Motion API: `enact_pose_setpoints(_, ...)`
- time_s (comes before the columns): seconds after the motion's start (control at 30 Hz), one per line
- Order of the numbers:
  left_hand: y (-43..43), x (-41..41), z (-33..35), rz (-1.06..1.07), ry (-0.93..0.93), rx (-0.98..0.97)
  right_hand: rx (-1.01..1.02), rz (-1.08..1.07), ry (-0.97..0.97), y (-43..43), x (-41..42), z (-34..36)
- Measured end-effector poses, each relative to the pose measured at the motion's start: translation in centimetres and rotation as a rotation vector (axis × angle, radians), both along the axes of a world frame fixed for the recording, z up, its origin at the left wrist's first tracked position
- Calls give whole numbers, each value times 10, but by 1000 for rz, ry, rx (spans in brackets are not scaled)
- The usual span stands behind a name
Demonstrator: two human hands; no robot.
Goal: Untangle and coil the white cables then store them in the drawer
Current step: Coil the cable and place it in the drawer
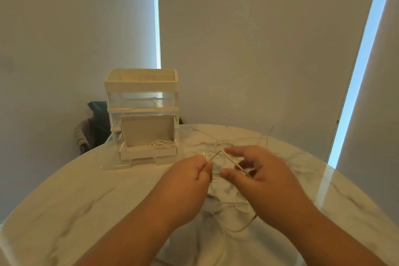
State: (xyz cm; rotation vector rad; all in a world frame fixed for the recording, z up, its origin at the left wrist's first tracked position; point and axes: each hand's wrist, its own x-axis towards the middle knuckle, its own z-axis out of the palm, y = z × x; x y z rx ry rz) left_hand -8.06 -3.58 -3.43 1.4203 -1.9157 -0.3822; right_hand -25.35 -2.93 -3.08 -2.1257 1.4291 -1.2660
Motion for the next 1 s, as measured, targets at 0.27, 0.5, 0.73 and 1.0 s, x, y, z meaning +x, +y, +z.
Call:
enact_pose_setpoints(0.27,7,7,15,-238,273,359,198,341,-465,-10,-15,4)
enact_pose_setpoints(0.5,12,10,18,-445,439,489,120,102,-370,-17,-14,-1)
enact_pose_setpoints(0.73,5,9,13,-714,997,728,341,212,-287,-22,1,-17)
enact_pose_setpoints(1.0,5,6,12,-806,1125,740,488,401,-656,-25,8,-19)
